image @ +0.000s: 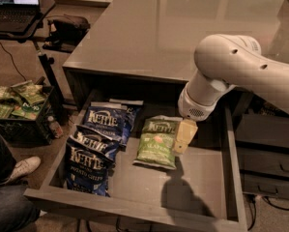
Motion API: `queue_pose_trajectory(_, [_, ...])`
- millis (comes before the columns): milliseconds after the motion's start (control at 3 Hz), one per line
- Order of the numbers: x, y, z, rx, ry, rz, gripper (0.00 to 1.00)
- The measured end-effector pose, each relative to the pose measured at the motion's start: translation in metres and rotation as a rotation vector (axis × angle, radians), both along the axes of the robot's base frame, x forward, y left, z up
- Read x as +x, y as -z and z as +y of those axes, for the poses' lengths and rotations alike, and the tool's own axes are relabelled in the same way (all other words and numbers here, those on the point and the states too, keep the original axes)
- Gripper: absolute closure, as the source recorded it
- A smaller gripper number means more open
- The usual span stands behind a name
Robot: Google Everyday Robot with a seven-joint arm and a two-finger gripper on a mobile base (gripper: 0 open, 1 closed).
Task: Pick green jalapeno chip bag from top drawer and place on counter
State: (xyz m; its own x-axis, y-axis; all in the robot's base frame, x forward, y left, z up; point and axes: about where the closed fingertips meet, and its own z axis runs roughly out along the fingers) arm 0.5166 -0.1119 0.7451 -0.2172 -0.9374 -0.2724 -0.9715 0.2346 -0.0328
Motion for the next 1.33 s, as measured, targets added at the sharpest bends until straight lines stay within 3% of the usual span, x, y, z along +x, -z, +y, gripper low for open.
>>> queue_pose_trajectory(667, [0.015, 0.063, 0.039, 0.054, -0.029, 0.045, 0.0])
queue_pose_trajectory(1333, [0.028, 0.119, 0.053, 0.049, -0.037, 0.105, 0.0])
